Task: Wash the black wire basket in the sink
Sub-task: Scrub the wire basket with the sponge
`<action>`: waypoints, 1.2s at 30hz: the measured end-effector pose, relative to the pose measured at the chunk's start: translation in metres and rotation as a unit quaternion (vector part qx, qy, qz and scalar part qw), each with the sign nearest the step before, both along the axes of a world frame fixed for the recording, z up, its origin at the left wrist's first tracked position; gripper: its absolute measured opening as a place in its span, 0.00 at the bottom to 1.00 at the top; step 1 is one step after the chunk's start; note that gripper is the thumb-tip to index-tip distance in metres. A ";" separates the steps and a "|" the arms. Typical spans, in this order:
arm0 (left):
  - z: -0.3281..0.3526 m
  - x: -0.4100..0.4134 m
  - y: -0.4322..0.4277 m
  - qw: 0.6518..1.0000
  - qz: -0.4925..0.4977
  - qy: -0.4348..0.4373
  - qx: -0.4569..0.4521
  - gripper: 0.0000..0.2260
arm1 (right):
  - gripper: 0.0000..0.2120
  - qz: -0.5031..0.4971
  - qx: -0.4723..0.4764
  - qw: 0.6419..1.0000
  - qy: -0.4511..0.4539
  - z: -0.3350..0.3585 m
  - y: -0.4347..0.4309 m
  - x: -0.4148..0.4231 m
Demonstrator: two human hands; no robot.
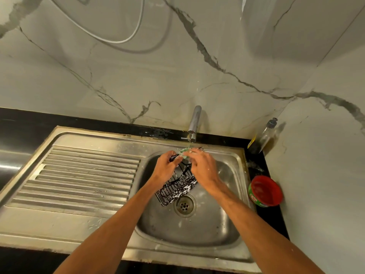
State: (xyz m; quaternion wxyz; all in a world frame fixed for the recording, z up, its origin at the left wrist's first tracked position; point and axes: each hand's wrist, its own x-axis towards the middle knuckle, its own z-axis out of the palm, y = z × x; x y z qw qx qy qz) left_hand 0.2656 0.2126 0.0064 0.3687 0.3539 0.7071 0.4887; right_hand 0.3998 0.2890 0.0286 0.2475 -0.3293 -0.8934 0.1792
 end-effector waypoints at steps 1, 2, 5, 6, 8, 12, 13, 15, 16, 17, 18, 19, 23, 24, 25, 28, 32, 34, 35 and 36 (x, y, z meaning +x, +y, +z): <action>0.000 -0.002 -0.002 1.000 0.002 -0.001 0.005 0.06 | 0.18 0.004 0.016 1.000 0.002 -0.002 -0.002 0.003; 0.000 -0.003 -0.005 1.000 0.006 0.000 0.006 0.07 | 0.18 -0.020 0.014 1.000 0.009 -0.001 0.002 0.008; 0.002 -0.007 -0.011 1.000 0.014 -0.003 0.022 0.14 | 0.18 -0.128 -0.009 0.991 0.032 -0.004 0.019 0.021; 0.002 -0.008 -0.011 0.999 0.022 -0.006 0.026 0.15 | 0.17 -0.126 -0.013 0.991 0.033 -0.004 0.015 0.019; 0.002 -0.009 -0.010 0.999 0.034 -0.010 0.033 0.15 | 0.16 -0.051 -0.016 0.998 0.030 -0.006 -0.005 0.009; 0.001 -0.008 -0.012 0.999 0.023 0.009 0.031 0.15 | 0.15 0.020 -0.005 1.000 0.019 -0.020 -0.008 0.016; 0.001 -0.008 -0.012 0.999 0.022 0.010 0.032 0.16 | 0.16 -0.025 -0.025 0.999 0.028 -0.022 0.002 0.020; 0.000 -0.007 -0.012 0.999 0.026 0.011 0.034 0.16 | 0.17 -0.064 -0.044 0.996 0.041 -0.020 0.006 0.021; 0.000 -0.007 -0.012 0.999 0.030 0.003 0.035 0.16 | 0.17 -0.032 -0.033 0.998 0.032 -0.014 -0.003 0.016; 0.000 -0.007 -0.011 0.999 0.033 -0.014 0.039 0.14 | 0.17 0.020 -0.013 1.000 0.015 -0.011 -0.015 0.010; 0.000 -0.007 -0.010 0.998 0.032 -0.029 0.044 0.13 | 0.17 0.065 0.013 0.998 0.003 -0.010 -0.024 0.008; 0.001 -0.006 -0.009 0.998 0.032 -0.036 0.048 0.11 | 0.17 0.083 0.033 0.996 0.005 -0.012 -0.023 0.009; 0.004 -0.003 -0.010 0.998 0.041 -0.022 0.044 0.10 | 0.19 -0.075 -0.037 0.996 0.041 -0.019 0.006 0.018; 0.004 -0.003 -0.009 0.998 0.042 -0.021 0.048 0.10 | 0.19 -0.068 -0.031 0.997 0.035 -0.015 0.003 0.015; 0.002 -0.003 -0.008 0.997 0.043 -0.022 0.053 0.10 | 0.18 -0.033 -0.013 0.999 0.019 -0.010 -0.005 0.010; -0.001 -0.008 -0.007 0.997 0.052 -0.029 0.055 0.12 | 0.18 0.017 0.031 0.999 0.020 -0.009 -0.004 0.003; -0.001 -0.010 -0.009 0.995 0.068 -0.042 0.060 0.14 | 0.16 -0.095 -0.047 0.993 0.055 0.000 0.020 0.007; -0.002 -0.008 -0.009 0.994 0.071 -0.045 0.065 0.14 | 0.15 -0.026 -0.040 0.998 0.030 0.006 0.010 0.007; -0.003 -0.006 -0.009 0.994 0.073 -0.047 0.067 0.13 | 0.15 -0.017 -0.041 0.998 0.045 0.006 0.005 0.009; -0.004 -0.005 -0.009 0.994 0.075 -0.050 0.069 0.12 | 0.15 -0.041 -0.050 0.995 0.076 0.005 0.004 0.014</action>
